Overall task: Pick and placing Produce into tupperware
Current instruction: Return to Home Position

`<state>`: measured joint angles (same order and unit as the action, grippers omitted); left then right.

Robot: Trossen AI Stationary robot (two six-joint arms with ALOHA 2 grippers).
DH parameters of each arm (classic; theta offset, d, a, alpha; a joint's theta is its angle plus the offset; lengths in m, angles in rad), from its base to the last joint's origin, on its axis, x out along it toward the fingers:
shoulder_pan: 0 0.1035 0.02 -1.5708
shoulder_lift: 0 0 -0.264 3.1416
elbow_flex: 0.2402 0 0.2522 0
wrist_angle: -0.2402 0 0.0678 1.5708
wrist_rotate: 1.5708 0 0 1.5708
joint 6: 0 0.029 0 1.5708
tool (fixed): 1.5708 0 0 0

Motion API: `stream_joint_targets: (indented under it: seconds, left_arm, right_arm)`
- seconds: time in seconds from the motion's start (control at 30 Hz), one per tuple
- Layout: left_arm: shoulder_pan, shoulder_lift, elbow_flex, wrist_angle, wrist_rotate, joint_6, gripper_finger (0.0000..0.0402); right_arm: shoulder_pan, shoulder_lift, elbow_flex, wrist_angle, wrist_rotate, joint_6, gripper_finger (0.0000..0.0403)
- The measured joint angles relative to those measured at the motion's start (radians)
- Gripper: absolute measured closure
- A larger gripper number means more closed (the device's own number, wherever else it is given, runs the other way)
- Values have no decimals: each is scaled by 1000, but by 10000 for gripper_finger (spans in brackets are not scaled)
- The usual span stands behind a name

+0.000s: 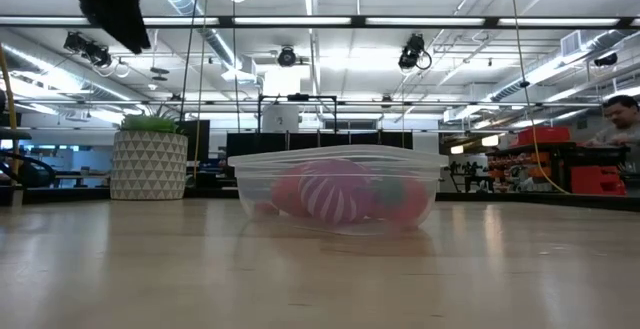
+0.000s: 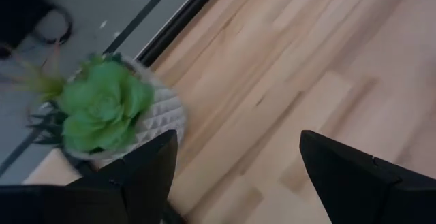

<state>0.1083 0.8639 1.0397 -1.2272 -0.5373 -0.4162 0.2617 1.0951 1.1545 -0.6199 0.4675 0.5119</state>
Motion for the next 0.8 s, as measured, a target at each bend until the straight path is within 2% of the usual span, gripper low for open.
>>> stream_joint_targets:
  seconds: [0.17,0.43,0.63,0.8]
  left_arm:
    - [-110,-150,0,3,0,-64,86]
    - [-206,-371,0,4,-26,-97,86]
    - [-208,-439,0,3,-47,-96,86]
    - [-208,-447,0,4,-47,-96,86]
  right_arm:
    - [42,-96,-128,97,-24,-14,225]
    - [62,-287,-645,709,-140,-115,225]
    - [62,-449,-961,1058,-167,-149,227]
    - [62,-601,-1087,1123,-169,-194,224]
